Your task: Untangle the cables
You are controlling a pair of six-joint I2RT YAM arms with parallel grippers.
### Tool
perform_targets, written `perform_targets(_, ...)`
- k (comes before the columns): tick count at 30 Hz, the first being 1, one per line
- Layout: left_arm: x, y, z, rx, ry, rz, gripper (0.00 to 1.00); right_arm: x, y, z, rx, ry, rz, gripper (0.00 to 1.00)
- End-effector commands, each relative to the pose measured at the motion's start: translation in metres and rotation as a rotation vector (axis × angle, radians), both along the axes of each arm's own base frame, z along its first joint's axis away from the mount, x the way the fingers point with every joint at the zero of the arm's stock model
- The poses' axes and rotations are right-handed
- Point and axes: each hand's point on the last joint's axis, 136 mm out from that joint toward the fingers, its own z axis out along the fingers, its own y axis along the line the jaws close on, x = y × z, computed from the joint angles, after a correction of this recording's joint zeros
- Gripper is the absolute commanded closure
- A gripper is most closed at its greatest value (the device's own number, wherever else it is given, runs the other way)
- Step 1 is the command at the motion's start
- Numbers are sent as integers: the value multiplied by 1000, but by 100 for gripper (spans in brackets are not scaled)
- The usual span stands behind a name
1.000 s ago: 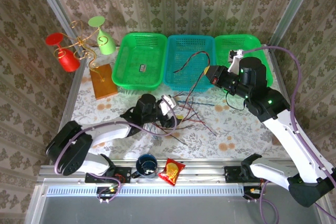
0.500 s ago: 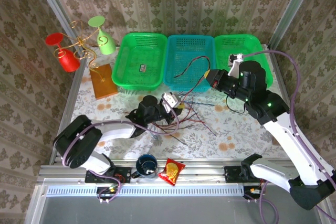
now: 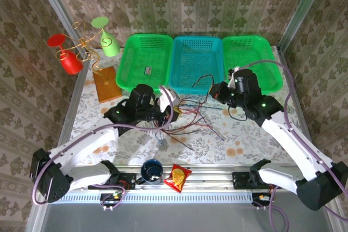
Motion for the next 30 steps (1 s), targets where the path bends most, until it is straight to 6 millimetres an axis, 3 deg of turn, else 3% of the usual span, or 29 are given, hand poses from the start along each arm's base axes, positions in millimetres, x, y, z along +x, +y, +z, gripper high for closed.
perform_targets(1,-41,24,-11,100,252,-34,100,2,13,-32,20,74,52,92)
perform_targets(3,-45,23,-2,43,317,-41,100,3,19,-47,44,117,62,67)
perform_targets(5,-38,27,0,-5,414,-14,100,6,25,-39,94,105,72,40)
perform_targets(8,-23,36,8,-23,509,38,100,7,21,-18,112,47,51,24)
perform_targets(15,-2,39,46,-101,539,54,100,-9,3,15,45,-58,68,18)
perform_targets(20,20,29,71,-209,544,92,100,-21,-7,50,19,-263,82,17)
perform_targets(24,32,25,88,-263,482,100,100,-19,-19,67,131,-335,-56,15)
perform_targets(27,42,27,90,-269,485,134,100,-16,-11,71,297,-295,-110,14)
perform_targets(30,50,26,91,-287,501,154,100,-17,14,76,347,-298,-76,14)
